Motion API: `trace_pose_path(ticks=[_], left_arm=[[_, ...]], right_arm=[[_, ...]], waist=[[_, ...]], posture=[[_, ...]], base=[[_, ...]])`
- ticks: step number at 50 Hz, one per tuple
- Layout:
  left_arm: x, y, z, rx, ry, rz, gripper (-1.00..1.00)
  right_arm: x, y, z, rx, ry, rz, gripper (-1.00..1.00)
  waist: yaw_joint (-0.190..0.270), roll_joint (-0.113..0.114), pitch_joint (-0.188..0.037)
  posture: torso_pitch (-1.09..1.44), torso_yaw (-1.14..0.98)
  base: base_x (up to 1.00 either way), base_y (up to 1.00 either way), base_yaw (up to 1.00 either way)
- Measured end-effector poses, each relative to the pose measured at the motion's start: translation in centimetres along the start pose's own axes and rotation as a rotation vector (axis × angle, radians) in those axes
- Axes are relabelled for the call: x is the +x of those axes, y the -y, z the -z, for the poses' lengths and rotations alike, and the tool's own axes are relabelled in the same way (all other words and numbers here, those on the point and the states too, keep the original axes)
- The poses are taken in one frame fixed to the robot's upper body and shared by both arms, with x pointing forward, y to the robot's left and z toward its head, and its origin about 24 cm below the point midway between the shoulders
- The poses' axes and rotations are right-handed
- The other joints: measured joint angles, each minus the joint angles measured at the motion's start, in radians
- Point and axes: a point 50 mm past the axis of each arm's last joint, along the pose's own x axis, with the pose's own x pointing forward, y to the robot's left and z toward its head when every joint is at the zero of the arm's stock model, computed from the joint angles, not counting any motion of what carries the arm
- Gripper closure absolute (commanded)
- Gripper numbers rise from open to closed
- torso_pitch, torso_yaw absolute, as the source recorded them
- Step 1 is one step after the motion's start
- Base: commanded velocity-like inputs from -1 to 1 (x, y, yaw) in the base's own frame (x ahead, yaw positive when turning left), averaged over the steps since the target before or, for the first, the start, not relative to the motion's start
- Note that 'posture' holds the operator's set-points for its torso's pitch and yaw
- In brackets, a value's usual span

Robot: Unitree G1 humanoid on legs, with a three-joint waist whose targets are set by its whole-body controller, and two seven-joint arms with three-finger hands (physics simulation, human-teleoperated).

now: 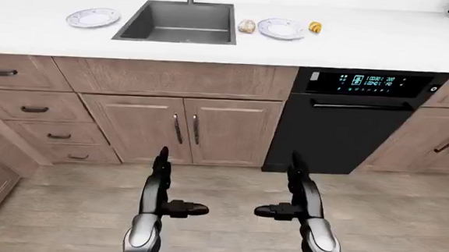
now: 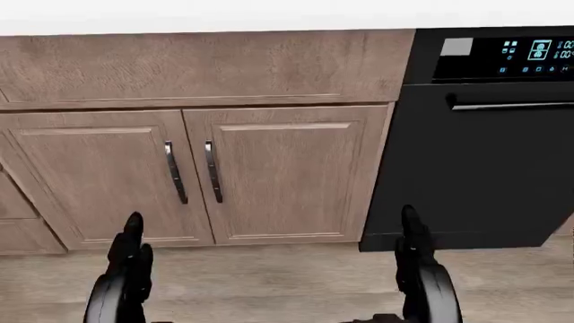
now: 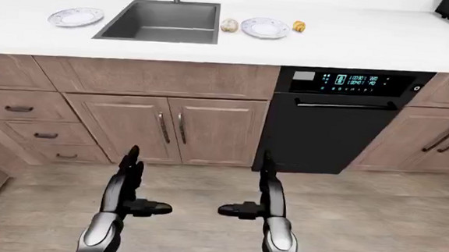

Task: Place the pastries on the plates.

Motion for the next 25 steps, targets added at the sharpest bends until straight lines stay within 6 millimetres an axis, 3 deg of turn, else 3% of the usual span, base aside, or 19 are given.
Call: trace_pose_path(ticks=[1, 3, 5, 8, 13, 15, 16, 19, 22, 25], left_arm=[[0.0, -0.1, -0.8, 0.002, 0.019, 0.001, -1.00], [0.6, -0.1, -4.3, 0.010, 0.128, 0.005, -1.00], [0.9, -0.1, -6.3, 0.018, 0.195, 0.011, -1.00], [1.3, 0.2, -7.4, 0.026, 0.210, 0.025, -1.00], [2.1, -0.1, -8.7, 0.046, 0.193, 0.027, -1.00], [4.1, -0.8, -11.2, 0.088, 0.178, 0.023, -1.00], [4.7, -1.1, -12.7, 0.100, 0.190, 0.012, -1.00], [5.1, -1.7, -16.3, 0.120, 0.275, -0.009, -1.00], [5.3, -1.4, -19.0, 0.135, 0.365, 0.003, -1.00], [6.1, -1.5, -20.3, 0.148, 0.382, 0.005, -1.00]], right_arm=[[0.0, 0.0, -0.8, -0.009, 0.019, -0.002, -1.00], [0.5, -0.1, -4.3, -0.030, 0.127, -0.004, -1.00], [1.0, -0.6, -6.3, -0.034, 0.193, -0.015, -1.00], [1.5, -1.0, -7.8, -0.038, 0.220, -0.033, -1.00], [2.6, -1.1, -9.2, -0.040, 0.212, -0.040, -1.00], [4.8, -1.1, -12.1, -0.060, 0.202, -0.051, -1.00], [5.4, -1.1, -14.0, -0.068, 0.227, -0.056, -1.00], [5.5, -1.4, -18.8, -0.086, 0.360, -0.074, -1.00], [5.1, -1.5, -21.7, -0.093, 0.461, -0.086, -1.00], [5.5, -1.8, -22.5, -0.100, 0.471, -0.101, -1.00]], waist=[[-0.001, -0.004, -0.005], [0.006, -0.004, -0.046], [0.007, -0.011, -0.034], [0.008, -0.007, -0.064], [0.009, -0.001, -0.066], [0.017, 0.002, -0.018], [0.020, 0.012, -0.016], [0.031, 0.039, -0.059], [0.045, 0.026, -0.082], [0.062, -0.011, -0.069]], posture=[[0.00, 0.00], [0.00, 0.00], [0.00, 0.00], [0.00, 0.00], [0.00, 0.00], [0.00, 0.00], [0.00, 0.00], [0.00, 0.00], [0.00, 0.00], [0.00, 0.00]], base=[[0.00, 0.00, 0.00], [0.00, 0.00, 0.00], [0.00, 0.00, 0.00], [0.00, 0.00, 0.00], [0.07, -0.09, 0.00], [0.38, -0.44, 0.00], [0.37, -0.45, 0.00], [0.39, -0.47, 0.00], [0.43, -0.53, 0.00], [0.45, -0.55, 0.00]])
